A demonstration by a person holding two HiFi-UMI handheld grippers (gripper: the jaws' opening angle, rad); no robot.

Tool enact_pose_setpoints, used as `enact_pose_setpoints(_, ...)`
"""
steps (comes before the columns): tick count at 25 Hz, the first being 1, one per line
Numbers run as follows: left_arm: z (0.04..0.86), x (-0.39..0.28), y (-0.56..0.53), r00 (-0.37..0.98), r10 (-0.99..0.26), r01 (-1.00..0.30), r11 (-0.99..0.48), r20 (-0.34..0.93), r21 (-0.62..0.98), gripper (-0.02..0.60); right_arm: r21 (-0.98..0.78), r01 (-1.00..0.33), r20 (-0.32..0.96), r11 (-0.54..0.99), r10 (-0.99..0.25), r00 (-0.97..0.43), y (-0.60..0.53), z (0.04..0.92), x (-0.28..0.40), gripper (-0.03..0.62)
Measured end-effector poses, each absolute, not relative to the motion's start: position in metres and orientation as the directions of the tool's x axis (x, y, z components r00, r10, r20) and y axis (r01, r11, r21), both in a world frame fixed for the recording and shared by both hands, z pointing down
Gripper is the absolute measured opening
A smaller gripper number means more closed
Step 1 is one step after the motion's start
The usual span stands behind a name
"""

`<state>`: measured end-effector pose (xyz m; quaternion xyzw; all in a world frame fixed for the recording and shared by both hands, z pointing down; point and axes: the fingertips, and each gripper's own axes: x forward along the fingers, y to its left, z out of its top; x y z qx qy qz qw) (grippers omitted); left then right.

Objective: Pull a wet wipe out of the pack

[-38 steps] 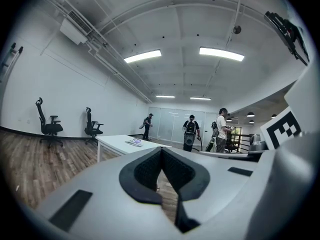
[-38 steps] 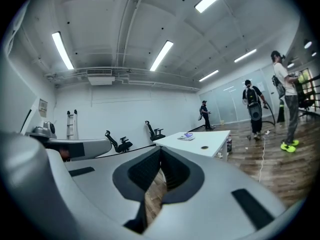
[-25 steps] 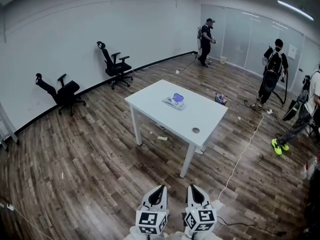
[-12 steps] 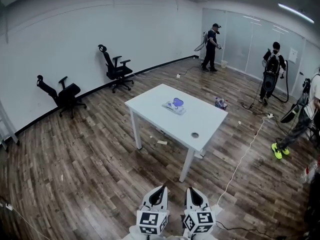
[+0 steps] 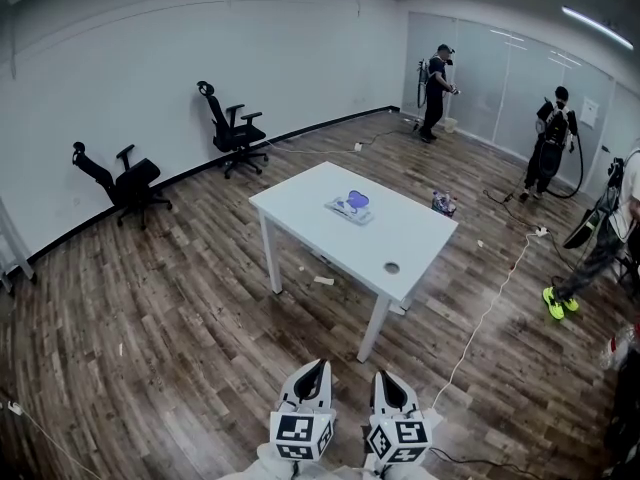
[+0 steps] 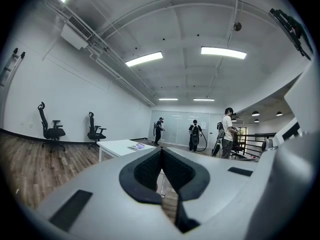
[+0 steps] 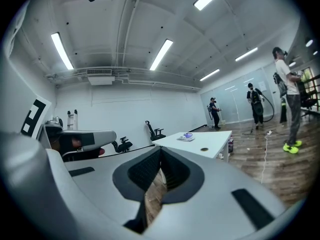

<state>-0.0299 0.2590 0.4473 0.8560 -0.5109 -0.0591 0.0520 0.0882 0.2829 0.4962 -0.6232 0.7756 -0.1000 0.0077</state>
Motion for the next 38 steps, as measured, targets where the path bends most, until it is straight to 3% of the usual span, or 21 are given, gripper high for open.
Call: enact_pose_setpoints(38,0.442,-0.039,0.094,0.473,-0.881,-0.866,-0.471,-0.033,0.169,0.000,-0.158,-0.963,0.122,0.220,-0.963,-0.240,0.117,0.493,0.075,0.009)
